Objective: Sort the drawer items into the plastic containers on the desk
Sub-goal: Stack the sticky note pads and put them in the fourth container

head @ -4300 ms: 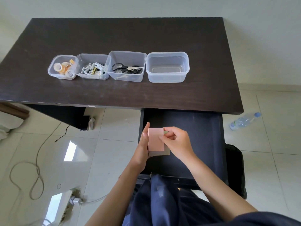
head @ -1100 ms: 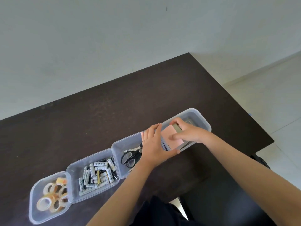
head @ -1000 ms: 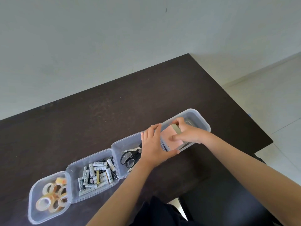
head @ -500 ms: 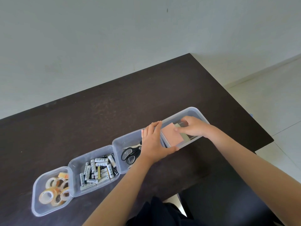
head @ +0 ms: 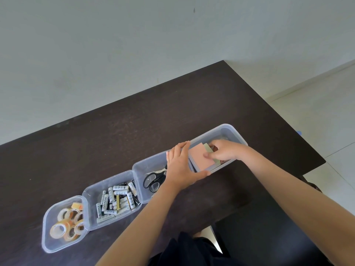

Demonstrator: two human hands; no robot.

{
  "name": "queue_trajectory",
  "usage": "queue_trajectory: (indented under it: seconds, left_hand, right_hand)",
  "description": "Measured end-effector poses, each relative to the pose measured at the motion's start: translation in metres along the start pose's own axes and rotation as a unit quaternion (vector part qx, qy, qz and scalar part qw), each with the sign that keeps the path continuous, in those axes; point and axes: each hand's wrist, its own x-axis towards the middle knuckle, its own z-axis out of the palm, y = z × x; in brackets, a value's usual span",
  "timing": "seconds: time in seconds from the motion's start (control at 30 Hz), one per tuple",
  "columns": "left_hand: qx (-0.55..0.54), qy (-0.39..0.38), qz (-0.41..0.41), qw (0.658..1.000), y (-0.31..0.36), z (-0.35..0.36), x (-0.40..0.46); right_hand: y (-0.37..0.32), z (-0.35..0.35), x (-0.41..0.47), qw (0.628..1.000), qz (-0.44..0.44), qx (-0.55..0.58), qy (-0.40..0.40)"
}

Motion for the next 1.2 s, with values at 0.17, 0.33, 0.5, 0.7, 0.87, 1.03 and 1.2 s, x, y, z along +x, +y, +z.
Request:
queue_trajectory:
  seconds: [0.17, 0.33, 0.5, 0.7, 0.87, 1.03, 1.2]
  left_hand:
    - [0.007, 0.001, -0.005, 1.000, 0.000, 0.001, 0.001]
    - [0.010, -0.002, -0.009, 1.000, 0.001, 0.001, 0.001]
    - [0.019, 0.004, -0.005, 1.000, 0.000, 0.002, 0.001]
    - [0.047, -0.006, -0.008, 0.999, 0.003, -0.001, -0.001]
    - [0.112, -0.023, -0.008, 0.993, 0.009, -0.005, -0.007]
    - [0.086, 0.018, 0.009, 0.996, 0.020, -0.003, -0.028]
    - [0.018, 0.059, 0.050, 0.997, 0.038, 0.011, -0.076]
  right_hand:
    - [0.002, 0.000, 0.002, 1.000, -0.003, 0.024, -0.004]
    - [0.006, 0.002, 0.006, 0.998, -0.001, 0.067, -0.013]
    - [0.008, -0.001, 0.007, 0.997, -0.022, 0.078, -0.016]
    - [0.005, 0.000, 0.001, 0.999, -0.019, 0.035, 0.005]
    - [0.000, 0.002, -0.008, 0.999, -0.009, -0.018, 0.044]
    - [0.003, 0.011, -0.045, 0.980, -0.057, 0.064, 0.182]
    - [0.028, 0.040, -0.101, 0.912, -0.129, 0.126, 0.369]
